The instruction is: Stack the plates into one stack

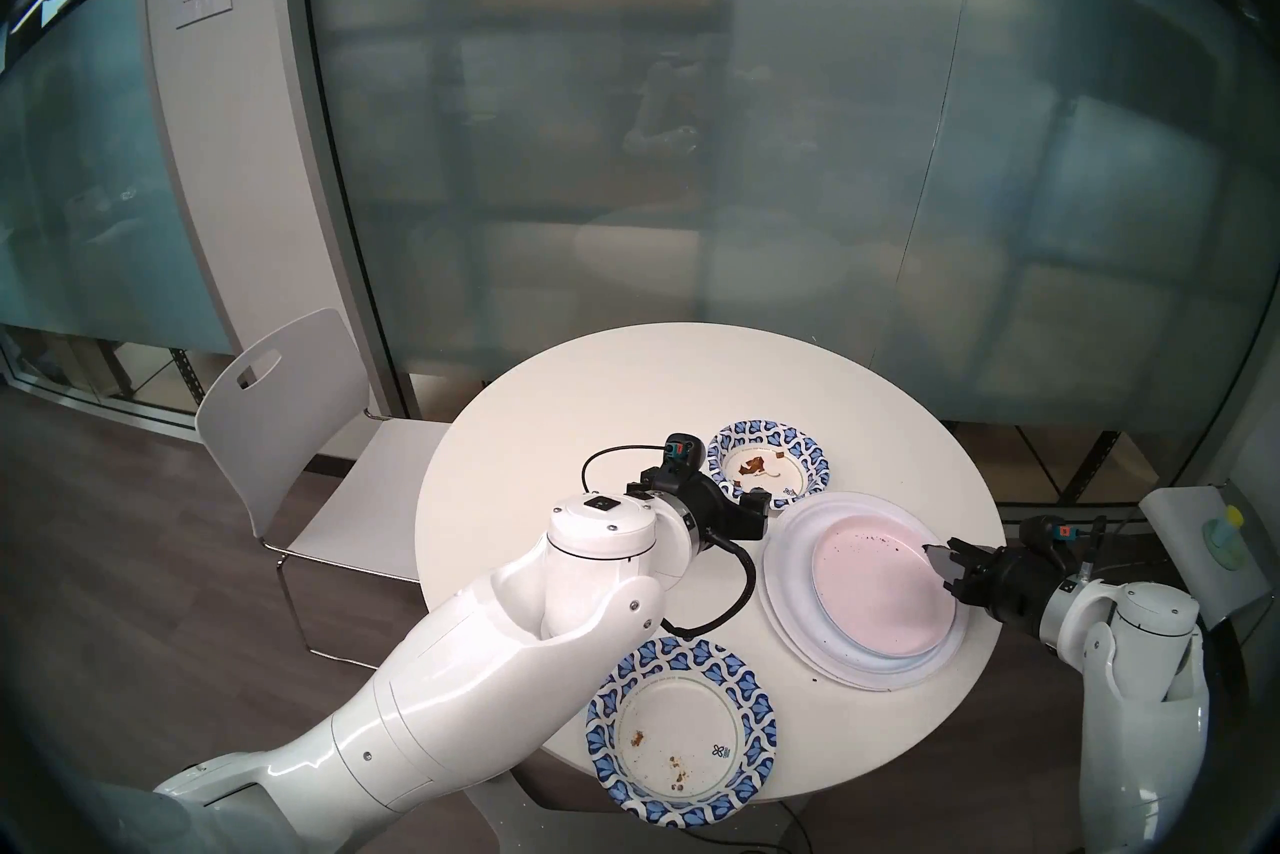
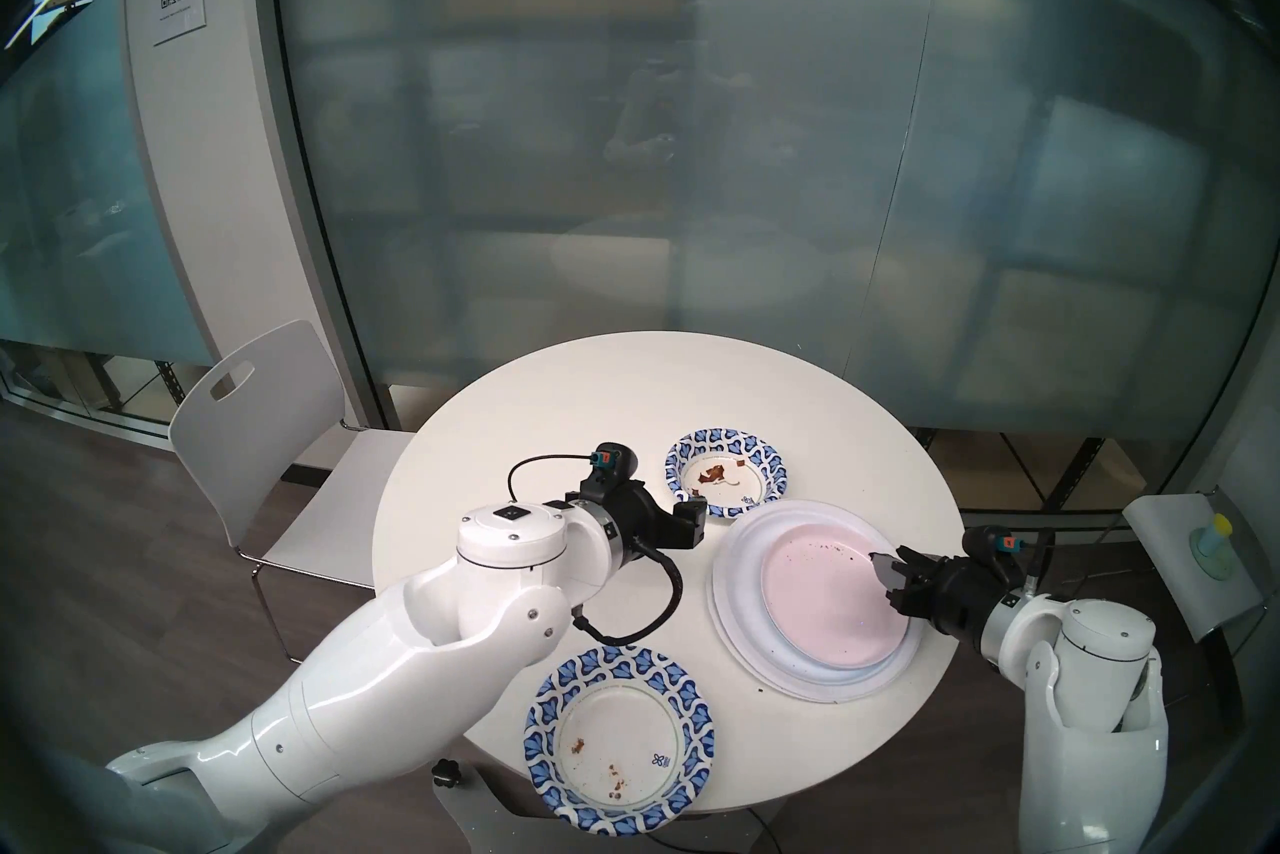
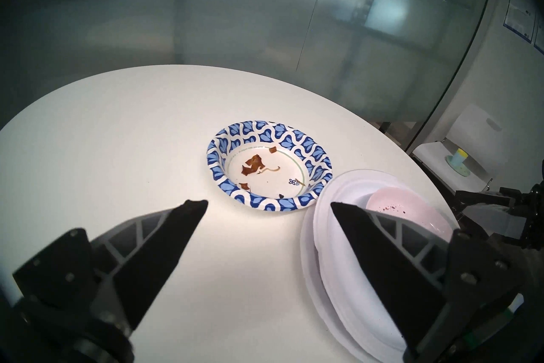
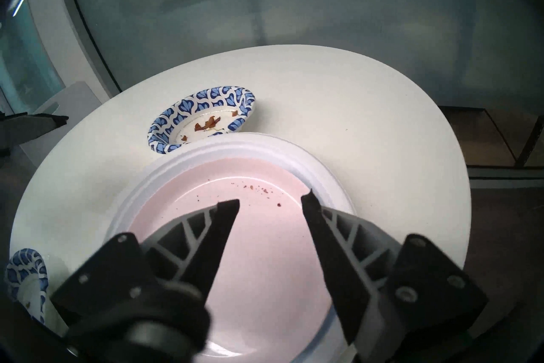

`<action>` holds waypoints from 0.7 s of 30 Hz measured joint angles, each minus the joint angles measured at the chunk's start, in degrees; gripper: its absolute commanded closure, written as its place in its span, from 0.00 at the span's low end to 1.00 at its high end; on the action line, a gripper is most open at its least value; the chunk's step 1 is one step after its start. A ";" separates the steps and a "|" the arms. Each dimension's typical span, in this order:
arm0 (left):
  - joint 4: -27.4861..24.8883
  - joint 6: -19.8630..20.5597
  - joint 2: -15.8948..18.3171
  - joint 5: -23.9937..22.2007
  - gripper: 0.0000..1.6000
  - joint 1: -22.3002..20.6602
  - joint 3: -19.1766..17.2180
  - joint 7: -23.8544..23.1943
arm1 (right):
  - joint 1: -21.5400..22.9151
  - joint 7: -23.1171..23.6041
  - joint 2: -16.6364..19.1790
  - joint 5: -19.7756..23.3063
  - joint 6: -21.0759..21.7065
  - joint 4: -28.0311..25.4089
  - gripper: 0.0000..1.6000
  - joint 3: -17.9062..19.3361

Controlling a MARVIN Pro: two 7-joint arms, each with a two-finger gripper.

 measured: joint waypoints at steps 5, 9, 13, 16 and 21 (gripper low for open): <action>-1.31 -1.61 2.37 2.26 0.00 0.98 0.59 -1.09 | 0.45 0.01 -0.72 0.08 -0.47 -0.60 0.37 -1.14; -1.63 -2.98 3.92 3.66 0.00 1.77 1.24 -1.96 | 0.65 0.03 -1.20 0.10 -0.89 -1.03 0.38 -1.79; -1.81 -3.91 4.94 4.50 0.00 2.39 1.39 -2.43 | 0.86 0.11 -1.46 0.11 -1.12 -1.17 0.37 -2.10; -1.93 -4.49 5.48 4.92 0.00 2.81 1.18 -2.56 | 1.24 0.42 -1.35 0.17 -1.15 -0.91 0.36 -2.12; -2.07 -4.92 5.80 5.17 0.00 3.22 0.83 -2.56 | 2.19 1.09 -0.53 0.39 -0.95 0.15 0.36 -1.96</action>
